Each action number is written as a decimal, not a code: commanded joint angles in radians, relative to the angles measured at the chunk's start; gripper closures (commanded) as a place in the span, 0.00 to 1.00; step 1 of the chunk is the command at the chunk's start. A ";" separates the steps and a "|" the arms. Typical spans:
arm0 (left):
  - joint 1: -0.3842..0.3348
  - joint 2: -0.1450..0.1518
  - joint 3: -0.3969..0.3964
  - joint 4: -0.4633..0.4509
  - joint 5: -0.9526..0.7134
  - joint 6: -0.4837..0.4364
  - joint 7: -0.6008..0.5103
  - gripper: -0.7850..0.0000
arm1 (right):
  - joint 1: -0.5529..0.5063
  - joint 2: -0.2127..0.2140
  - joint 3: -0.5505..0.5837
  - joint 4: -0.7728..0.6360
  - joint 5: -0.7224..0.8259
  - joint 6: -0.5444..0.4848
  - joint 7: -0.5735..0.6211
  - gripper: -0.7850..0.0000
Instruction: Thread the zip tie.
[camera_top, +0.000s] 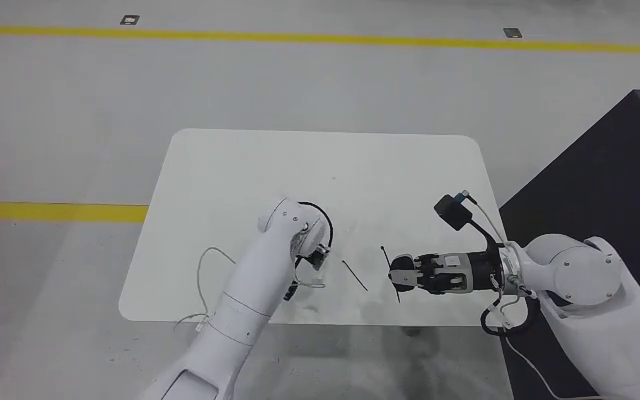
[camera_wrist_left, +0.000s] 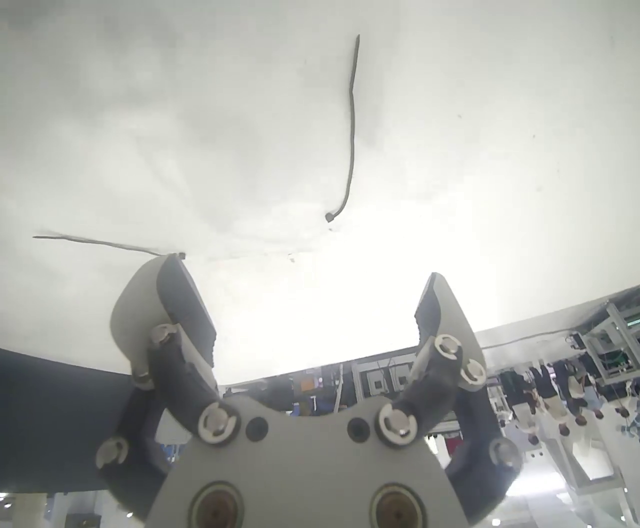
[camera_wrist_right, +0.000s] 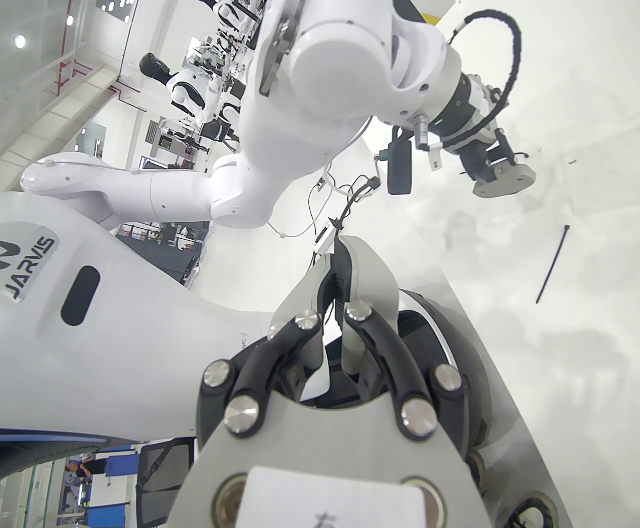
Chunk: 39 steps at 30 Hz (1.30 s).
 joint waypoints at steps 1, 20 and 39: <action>-0.045 -0.005 0.014 0.086 -0.064 0.003 0.000 0.00 | 0.000 0.000 0.000 0.000 0.000 0.000 0.000 1.00; -0.192 0.095 0.258 0.110 -0.353 -0.204 0.000 0.09 | 0.000 0.000 0.000 0.000 0.000 0.000 0.000 1.00; -0.179 0.260 0.381 -0.092 -0.548 -0.244 0.000 0.00 | 0.000 0.000 0.000 0.000 0.000 0.000 0.000 1.00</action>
